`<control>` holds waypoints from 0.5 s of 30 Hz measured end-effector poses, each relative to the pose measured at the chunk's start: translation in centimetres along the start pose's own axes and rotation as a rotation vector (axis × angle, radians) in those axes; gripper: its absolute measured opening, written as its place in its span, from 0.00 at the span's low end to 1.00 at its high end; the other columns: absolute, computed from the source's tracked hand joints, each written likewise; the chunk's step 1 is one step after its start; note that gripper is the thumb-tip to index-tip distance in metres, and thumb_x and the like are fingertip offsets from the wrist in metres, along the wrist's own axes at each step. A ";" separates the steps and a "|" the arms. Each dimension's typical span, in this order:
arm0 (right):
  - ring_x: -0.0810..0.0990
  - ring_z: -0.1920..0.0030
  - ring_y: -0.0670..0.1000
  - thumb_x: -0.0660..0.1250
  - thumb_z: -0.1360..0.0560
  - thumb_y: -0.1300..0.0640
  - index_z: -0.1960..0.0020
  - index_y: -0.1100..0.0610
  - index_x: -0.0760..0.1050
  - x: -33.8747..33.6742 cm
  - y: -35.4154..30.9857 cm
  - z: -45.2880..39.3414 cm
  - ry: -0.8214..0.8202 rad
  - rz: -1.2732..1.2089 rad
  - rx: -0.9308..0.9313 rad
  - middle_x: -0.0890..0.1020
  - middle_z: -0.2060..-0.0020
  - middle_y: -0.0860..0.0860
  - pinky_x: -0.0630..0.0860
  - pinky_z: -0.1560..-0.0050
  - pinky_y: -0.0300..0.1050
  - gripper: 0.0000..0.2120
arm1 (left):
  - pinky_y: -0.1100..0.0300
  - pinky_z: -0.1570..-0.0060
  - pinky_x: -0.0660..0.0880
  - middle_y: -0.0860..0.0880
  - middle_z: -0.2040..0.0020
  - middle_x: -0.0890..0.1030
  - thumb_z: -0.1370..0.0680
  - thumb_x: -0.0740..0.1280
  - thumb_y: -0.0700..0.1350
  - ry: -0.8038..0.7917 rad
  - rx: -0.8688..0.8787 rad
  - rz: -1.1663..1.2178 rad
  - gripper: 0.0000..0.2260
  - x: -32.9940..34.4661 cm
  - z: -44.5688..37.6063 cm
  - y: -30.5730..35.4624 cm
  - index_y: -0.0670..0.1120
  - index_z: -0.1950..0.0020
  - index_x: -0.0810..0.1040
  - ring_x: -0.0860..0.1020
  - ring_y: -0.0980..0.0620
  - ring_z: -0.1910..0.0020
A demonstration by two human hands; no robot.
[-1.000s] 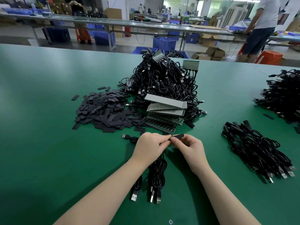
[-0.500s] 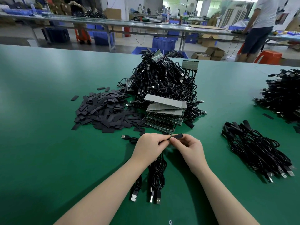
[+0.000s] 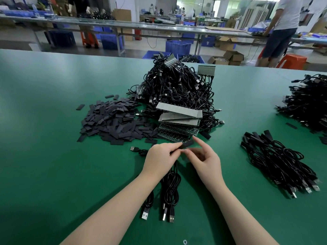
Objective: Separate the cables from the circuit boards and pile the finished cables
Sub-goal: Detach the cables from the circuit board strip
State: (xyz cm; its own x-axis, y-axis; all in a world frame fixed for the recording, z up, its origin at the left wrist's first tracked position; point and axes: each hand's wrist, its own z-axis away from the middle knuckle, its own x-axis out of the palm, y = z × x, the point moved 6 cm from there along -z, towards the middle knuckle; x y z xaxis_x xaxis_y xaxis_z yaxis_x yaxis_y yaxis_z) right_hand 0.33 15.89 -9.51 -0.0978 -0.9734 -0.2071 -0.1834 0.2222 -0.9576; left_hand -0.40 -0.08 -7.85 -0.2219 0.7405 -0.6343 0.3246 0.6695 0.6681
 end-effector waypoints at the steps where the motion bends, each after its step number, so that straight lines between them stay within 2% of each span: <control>1: 0.84 0.56 0.46 0.75 0.26 0.54 0.36 0.36 0.73 0.0 -0.1 0.1 0.010 0.021 -0.019 0.87 0.56 0.42 0.78 0.50 0.35 0.24 | 0.70 0.49 0.71 0.55 0.46 0.84 0.24 0.70 0.50 0.012 -0.018 0.002 0.13 0.0 0.0 -0.2 0.53 0.40 0.82 0.79 0.60 0.48; 4: 0.83 0.59 0.42 0.73 0.24 0.56 0.36 0.29 0.68 0.5 -0.5 0.3 -0.012 0.103 -0.082 0.85 0.56 0.37 0.75 0.52 0.29 0.28 | 0.69 0.49 0.71 0.55 0.47 0.84 0.24 0.70 0.52 0.012 -0.049 -0.002 0.13 0.0 -0.1 -0.5 0.53 0.39 0.82 0.79 0.59 0.48; 6: 0.81 0.60 0.37 0.72 0.24 0.57 0.36 0.30 0.67 0.5 -0.5 0.3 -0.025 0.134 -0.093 0.85 0.58 0.34 0.71 0.54 0.25 0.27 | 0.68 0.50 0.71 0.55 0.47 0.84 0.24 0.70 0.52 0.000 -0.049 -0.003 0.13 0.1 -0.2 -0.6 0.53 0.39 0.82 0.80 0.59 0.48; 9: 0.78 0.63 0.34 0.71 0.23 0.57 0.34 0.33 0.67 0.5 -0.3 0.2 -0.044 0.158 -0.086 0.83 0.59 0.30 0.70 0.56 0.24 0.26 | 0.67 0.48 0.73 0.54 0.46 0.84 0.24 0.71 0.51 -0.028 -0.051 0.019 0.14 0.2 -0.1 -0.7 0.53 0.39 0.82 0.80 0.59 0.48; 13: 0.76 0.66 0.36 0.71 0.22 0.56 0.31 0.39 0.70 0.7 0.0 0.0 -0.063 0.182 -0.068 0.85 0.62 0.37 0.70 0.59 0.27 0.24 | 0.62 0.45 0.74 0.53 0.46 0.84 0.24 0.71 0.50 -0.070 -0.036 0.038 0.14 0.2 -0.1 -0.6 0.53 0.39 0.81 0.80 0.58 0.47; 15: 0.75 0.67 0.38 0.70 0.22 0.56 0.31 0.41 0.72 0.5 0.1 0.0 -0.050 0.162 -0.054 0.85 0.63 0.41 0.71 0.60 0.28 0.23 | 0.67 0.46 0.73 0.53 0.45 0.84 0.24 0.71 0.51 -0.075 -0.025 0.034 0.14 0.3 -0.1 -0.5 0.53 0.39 0.81 0.80 0.58 0.47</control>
State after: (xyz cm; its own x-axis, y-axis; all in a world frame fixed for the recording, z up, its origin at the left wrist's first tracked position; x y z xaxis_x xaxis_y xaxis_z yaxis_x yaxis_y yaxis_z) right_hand 0.24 15.45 -9.65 -0.0819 -0.9259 -0.3689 -0.2212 0.3778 -0.8991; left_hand -0.70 -0.19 -8.33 -0.1410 0.7573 -0.6377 0.3077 0.6457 0.6988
